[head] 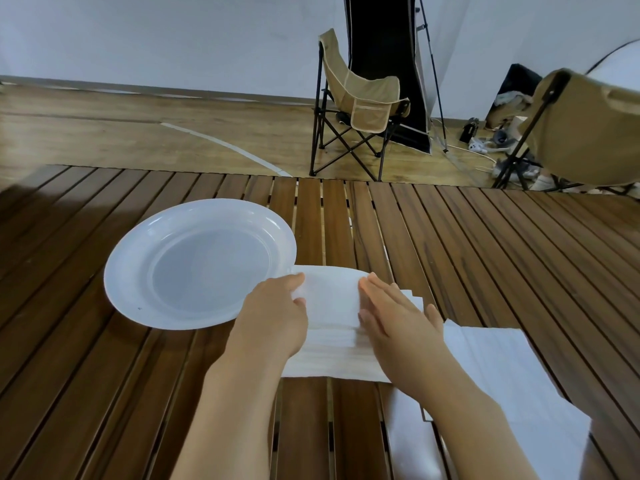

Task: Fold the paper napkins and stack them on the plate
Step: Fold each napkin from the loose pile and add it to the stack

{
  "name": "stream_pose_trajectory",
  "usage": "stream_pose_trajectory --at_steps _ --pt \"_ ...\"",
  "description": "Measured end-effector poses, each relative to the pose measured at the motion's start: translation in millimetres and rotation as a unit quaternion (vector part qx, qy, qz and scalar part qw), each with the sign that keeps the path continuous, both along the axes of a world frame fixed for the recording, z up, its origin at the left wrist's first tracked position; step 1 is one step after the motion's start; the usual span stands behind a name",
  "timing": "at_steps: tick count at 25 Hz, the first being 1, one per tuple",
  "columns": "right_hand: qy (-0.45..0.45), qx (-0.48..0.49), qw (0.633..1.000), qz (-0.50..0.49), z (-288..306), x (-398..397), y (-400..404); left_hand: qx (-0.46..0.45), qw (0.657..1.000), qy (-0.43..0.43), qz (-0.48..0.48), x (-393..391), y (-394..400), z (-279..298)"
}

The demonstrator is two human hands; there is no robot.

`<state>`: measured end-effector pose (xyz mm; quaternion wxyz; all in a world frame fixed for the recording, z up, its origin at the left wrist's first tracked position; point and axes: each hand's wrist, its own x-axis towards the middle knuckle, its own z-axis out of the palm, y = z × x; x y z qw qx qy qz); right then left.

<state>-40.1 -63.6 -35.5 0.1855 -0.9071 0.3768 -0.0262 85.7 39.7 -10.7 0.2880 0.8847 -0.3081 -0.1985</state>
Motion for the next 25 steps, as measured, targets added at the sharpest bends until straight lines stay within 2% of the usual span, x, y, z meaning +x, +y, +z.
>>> stream_pose_trajectory --at_steps 7,10,13,20,22,25 --pt "-0.082 -0.039 0.996 -0.016 20.7 -2.4 6.2 -0.073 0.995 -0.034 0.063 3.4 3.0 6.7" --pt "-0.150 -0.030 0.988 -0.030 28.1 -6.8 7.6 -0.103 0.988 -0.069 0.095 4.2 2.9 9.1" --pt "-0.166 -0.014 0.985 -0.045 32.8 -12.4 3.3 -0.121 0.983 -0.089 0.110 0.4 4.5 12.9" --pt "-0.123 -0.007 0.986 -0.115 37.1 -37.8 -3.1 -0.143 0.979 -0.125 0.068 -26.3 15.6 16.3" --pt "-0.055 0.017 0.986 -0.158 33.2 -47.8 -6.4 -0.140 0.981 -0.127 0.046 -32.5 14.4 16.3" --pt "0.102 0.073 0.972 -0.196 16.8 -56.3 -15.6 -0.125 0.986 -0.112 0.025 -40.4 13.8 15.8"
